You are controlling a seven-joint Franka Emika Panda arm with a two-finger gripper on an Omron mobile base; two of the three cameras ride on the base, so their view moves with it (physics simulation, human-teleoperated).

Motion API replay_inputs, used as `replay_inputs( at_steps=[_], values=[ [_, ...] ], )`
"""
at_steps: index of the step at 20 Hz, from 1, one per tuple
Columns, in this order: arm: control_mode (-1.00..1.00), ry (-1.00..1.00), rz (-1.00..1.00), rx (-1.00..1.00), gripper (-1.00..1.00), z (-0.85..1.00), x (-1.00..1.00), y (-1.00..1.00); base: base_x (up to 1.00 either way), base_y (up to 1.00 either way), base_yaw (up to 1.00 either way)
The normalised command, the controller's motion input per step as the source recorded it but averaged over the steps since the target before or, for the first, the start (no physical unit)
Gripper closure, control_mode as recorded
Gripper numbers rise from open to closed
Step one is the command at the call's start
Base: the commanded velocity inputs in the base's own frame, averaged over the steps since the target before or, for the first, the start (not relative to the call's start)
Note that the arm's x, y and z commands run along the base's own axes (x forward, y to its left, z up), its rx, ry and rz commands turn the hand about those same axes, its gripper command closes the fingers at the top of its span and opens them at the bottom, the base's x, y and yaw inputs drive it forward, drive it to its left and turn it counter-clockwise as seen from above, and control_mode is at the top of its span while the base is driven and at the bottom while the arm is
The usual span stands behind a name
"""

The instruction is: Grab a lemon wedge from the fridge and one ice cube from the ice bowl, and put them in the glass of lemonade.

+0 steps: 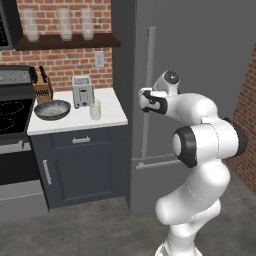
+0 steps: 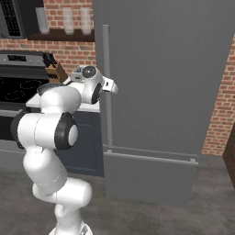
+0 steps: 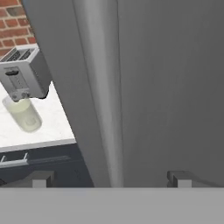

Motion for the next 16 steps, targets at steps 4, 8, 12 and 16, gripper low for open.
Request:
replay_inputs(
  at_steps=[4, 8, 12, 16],
  values=[
    [-1.0, 0.01, 0.0, 0.0, -1.0, -0.21, 0.45, 0.0, 0.0, 0.0, 0.0],
    [-1.0, 0.0, 0.0, 0.0, -1.0, -0.32, 0.44, 0.0, 0.0, 0.0, 0.0],
    [-1.0, 0.0, 0.0, 0.0, -1.0, -0.31, 0.42, 0.0, 0.0, 0.0, 0.0],
    [-1.0, 0.0, 0.0, 0.0, -1.0, -0.17, 0.38, 0.0, 0.0, 0.0, 0.0]
  ],
)
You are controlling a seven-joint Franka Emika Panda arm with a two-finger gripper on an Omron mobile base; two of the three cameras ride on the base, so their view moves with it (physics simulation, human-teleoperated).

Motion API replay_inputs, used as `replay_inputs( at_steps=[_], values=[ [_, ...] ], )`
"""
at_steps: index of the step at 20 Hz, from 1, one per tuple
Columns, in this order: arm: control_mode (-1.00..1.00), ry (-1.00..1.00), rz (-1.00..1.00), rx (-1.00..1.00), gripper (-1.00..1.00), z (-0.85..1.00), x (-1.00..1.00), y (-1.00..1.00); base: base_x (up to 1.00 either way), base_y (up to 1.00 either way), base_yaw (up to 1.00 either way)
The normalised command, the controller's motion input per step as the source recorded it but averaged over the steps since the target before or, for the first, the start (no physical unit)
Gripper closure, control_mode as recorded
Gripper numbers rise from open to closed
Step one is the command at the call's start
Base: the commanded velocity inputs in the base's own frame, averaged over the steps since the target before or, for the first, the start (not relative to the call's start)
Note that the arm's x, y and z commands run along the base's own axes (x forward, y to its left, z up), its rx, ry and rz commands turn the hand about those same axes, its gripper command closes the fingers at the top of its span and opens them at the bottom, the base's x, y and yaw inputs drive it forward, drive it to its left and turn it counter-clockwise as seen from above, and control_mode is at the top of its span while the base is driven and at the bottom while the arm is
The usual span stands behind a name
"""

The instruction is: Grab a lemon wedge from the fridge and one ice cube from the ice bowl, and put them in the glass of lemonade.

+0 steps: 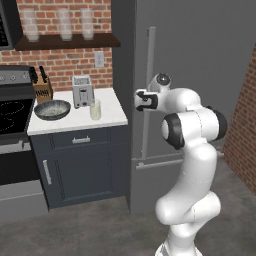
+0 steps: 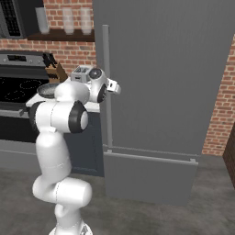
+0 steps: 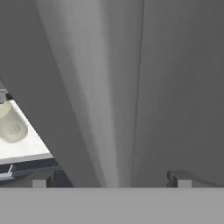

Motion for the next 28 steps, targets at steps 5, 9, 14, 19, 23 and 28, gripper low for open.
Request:
replay_inputs(
  at_steps=[5, 9, 14, 19, 23, 28],
  values=[
    [-1.0, 0.0, 0.0, 0.0, -1.0, -0.14, 0.36, 0.0, 0.0, 0.0, 0.0],
    [-1.0, 0.0, 0.0, 0.0, -1.0, -0.12, 0.41, 0.0, 0.0, 0.0, 0.0],
    [-1.0, 0.0, 0.0, 0.0, -1.0, -0.12, 0.42, 0.0, 0.0, 0.0, 0.0],
    [-1.0, 0.0, 0.0, 0.0, -1.0, -0.23, 0.41, 0.0, 0.0, 0.0, 0.0],
    [-1.0, 0.0, 0.0, 0.0, 1.0, -0.16, 0.39, 0.0, 0.0, 0.0, 0.0],
    [-1.0, 0.0, 0.0, 0.0, 1.0, -0.01, 0.34, 0.0, 0.0, 0.0, 0.0]
  ],
)
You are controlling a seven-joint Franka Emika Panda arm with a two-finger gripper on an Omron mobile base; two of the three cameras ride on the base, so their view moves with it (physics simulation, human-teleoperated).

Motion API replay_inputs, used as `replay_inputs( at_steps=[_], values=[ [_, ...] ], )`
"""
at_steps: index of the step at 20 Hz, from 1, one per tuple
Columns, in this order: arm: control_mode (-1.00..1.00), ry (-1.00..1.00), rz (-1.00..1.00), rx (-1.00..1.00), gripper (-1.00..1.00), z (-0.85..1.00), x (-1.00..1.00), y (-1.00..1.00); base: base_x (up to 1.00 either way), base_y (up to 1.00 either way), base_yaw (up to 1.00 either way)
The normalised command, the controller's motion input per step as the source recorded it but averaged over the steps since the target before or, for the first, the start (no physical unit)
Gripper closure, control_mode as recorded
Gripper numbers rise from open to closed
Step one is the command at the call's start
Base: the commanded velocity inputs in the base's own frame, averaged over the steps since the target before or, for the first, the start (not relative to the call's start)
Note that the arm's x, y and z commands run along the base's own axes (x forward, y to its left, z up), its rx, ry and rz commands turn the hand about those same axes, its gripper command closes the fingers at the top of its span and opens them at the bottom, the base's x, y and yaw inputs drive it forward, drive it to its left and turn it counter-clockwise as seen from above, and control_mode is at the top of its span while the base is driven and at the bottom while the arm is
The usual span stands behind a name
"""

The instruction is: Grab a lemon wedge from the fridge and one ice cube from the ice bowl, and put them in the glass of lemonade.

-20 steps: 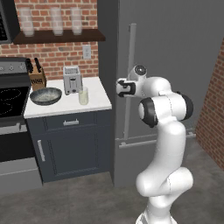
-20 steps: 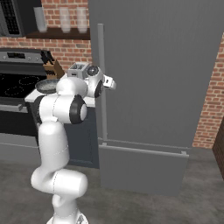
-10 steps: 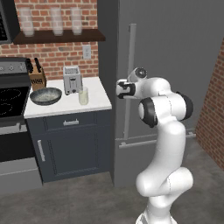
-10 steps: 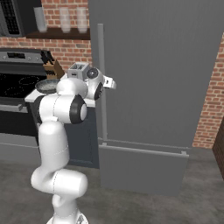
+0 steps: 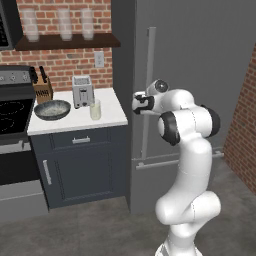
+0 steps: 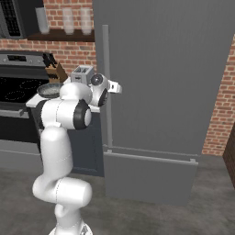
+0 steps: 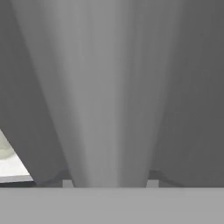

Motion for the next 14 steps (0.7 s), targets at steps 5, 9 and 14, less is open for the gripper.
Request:
replay_inputs(
  at_steps=[5, 9, 14],
  values=[
    [-1.0, 0.11, 0.0, 0.0, 1.0, 0.0, -0.05, 0.0, 0.0, 0.0, 0.0],
    [-1.0, 0.13, 0.0, 0.0, 1.0, 0.0, -0.64, -0.19, 0.0, 0.0, 0.0],
    [-1.0, 0.04, 0.0, 0.01, 1.0, 0.0, -0.99, -0.47, 0.0, 0.0, 0.0]
  ],
)
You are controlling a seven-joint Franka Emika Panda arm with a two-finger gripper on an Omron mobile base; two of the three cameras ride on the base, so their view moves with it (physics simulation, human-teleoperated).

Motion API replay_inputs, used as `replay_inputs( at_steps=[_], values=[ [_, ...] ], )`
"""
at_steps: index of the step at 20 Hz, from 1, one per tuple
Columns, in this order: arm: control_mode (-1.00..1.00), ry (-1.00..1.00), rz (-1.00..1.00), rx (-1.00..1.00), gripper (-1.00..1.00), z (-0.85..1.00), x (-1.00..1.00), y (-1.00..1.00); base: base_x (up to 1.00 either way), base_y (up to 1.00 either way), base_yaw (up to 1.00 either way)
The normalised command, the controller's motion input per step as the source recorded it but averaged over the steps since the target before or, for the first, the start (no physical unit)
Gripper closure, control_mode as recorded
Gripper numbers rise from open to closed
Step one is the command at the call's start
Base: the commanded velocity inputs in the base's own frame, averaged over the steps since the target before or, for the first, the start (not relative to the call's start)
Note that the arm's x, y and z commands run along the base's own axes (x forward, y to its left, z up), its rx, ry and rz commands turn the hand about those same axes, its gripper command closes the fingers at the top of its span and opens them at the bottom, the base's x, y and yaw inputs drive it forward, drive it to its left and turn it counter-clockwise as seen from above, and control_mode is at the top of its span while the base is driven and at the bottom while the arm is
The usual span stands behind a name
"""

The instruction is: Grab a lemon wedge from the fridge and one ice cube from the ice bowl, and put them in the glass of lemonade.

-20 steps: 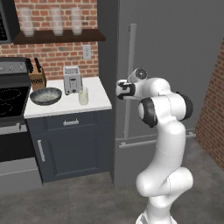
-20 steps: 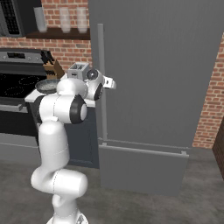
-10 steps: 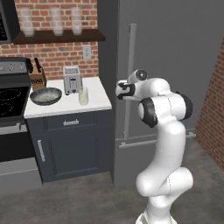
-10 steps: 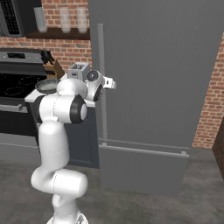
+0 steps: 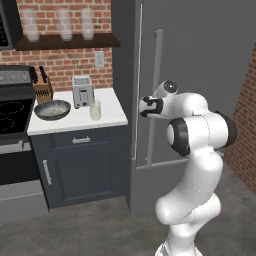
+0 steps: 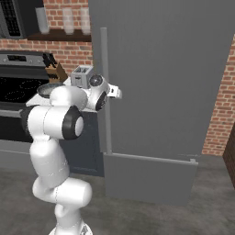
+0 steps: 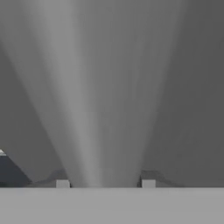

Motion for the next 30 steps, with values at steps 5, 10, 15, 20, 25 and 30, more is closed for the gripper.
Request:
replay_inputs(
  at_steps=[5, 10, 15, 20, 25, 30],
  values=[
    [-1.0, 0.0, -0.01, 0.06, 1.0, 0.0, -1.0, -0.77, 0.0, 0.0, 0.0],
    [-1.0, 0.0, -0.05, 0.09, 1.0, 0.0, -1.0, -0.99, 0.0, 0.0, 0.0],
    [-1.0, 0.0, -0.05, 0.1, 1.0, 0.01, -1.0, -1.0, 0.0, 0.0, 0.0],
    [-1.0, 0.0, -0.03, 0.1, 1.0, 0.09, -1.0, -1.0, 0.0, 0.0, 0.0],
    [-1.0, 0.0, 0.0, 0.11, 1.0, 0.21, -1.0, -1.0, 0.0, 0.0, 0.0],
    [-1.0, 0.0, 0.0, 0.1, 1.0, 0.34, -0.96, -0.96, 0.0, 0.0, 0.0]
  ],
)
